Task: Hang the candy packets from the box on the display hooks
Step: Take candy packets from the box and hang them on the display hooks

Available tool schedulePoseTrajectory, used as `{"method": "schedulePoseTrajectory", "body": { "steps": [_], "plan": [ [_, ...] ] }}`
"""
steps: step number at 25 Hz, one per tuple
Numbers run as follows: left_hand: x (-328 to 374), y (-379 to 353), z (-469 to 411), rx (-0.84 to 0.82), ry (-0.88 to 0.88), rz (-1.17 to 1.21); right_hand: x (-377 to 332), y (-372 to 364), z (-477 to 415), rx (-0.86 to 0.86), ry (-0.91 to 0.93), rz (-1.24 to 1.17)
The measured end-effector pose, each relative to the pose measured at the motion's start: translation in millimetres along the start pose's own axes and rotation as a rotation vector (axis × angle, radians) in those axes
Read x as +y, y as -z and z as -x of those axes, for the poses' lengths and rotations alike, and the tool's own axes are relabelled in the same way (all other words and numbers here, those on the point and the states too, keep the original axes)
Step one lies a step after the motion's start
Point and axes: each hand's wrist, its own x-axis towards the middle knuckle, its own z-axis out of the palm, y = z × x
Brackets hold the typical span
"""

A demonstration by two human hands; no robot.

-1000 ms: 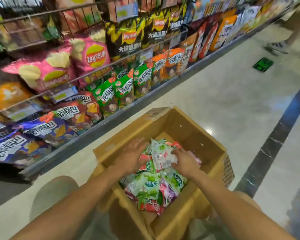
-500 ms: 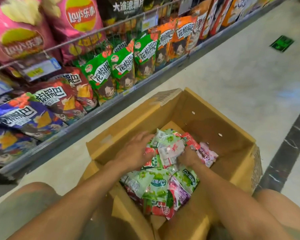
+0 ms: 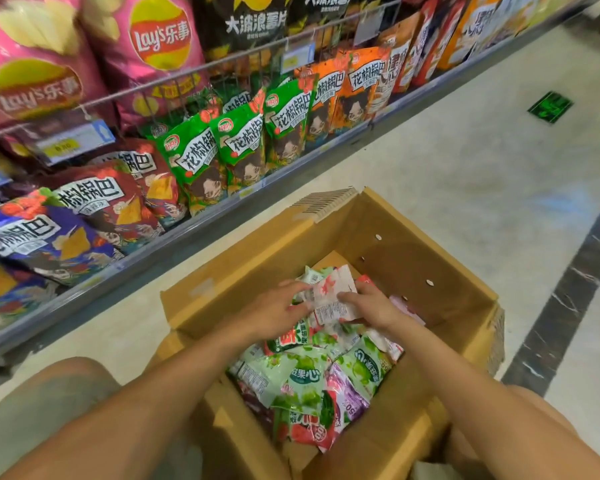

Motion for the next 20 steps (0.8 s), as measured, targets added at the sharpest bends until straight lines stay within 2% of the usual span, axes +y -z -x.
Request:
{"method": "schedulePoseTrajectory", "body": {
  "steps": [4, 7, 9, 10, 11, 13, 16, 20],
  "plan": [
    [15, -1, 3, -0.021, -0.026, 0.174, -26, -9, 15, -0.137, -0.082, -0.334],
    [10, 1, -3, 0.089, 0.028, 0.241, -37, -9, 19, -0.260, -0.052, -0.424],
    [11, 5, -4, 0.152, 0.095, 0.298, -38, -4, 18, -0.241, -0.019, -0.429],
    [10, 7, -5, 0.174, 0.139, 0.357, -35, -2, 14, -0.168, -0.013, -0.418],
    [10, 9, -6, 0.186, 0.174, 0.435, -29, 0, 11, -0.076, 0.004, -0.347],
    [9, 12, -7, 0.214, 0.228, 0.582, -11, 4, -2, 0.091, 0.070, -0.006],
    [10, 24, -9, 0.304, 0.212, 0.785, 12, -7, -17, 0.142, 0.124, 0.440],
    [15, 54, -5, 0.420, 0.195, 0.849, 37, -31, -36, 0.067, 0.132, 0.513]
  ]
}}
